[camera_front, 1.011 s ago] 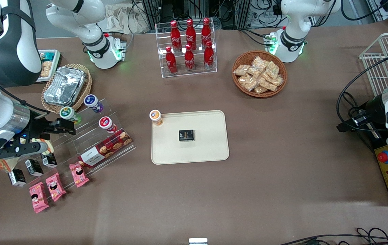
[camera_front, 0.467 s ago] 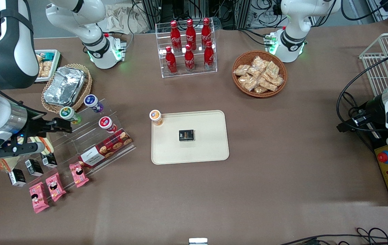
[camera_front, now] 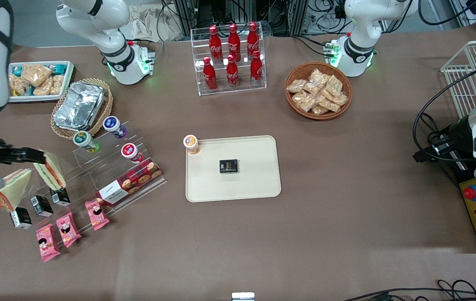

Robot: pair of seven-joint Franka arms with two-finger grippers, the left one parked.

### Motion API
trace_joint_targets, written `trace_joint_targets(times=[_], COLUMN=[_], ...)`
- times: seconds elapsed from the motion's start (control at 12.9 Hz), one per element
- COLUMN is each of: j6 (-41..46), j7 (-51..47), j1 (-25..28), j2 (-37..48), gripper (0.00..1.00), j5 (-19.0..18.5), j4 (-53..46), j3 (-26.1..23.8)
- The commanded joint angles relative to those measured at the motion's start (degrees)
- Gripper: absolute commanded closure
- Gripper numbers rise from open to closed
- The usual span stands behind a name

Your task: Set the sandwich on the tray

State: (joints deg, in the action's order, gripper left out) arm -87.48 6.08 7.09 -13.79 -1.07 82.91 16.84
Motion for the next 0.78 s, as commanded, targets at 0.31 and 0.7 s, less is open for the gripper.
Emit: trace_joint_targets(times=[0.31,0.7], j6=[-7.43,-15.61], j7=[6.30,15.10], j1=[-4.62,-8.06], j2=[-4.05,-7.74], gripper=[0.02,0.03], j5=[-4.81,-4.46], j4=[0.41,1.55], j3=[1.79,1.70])
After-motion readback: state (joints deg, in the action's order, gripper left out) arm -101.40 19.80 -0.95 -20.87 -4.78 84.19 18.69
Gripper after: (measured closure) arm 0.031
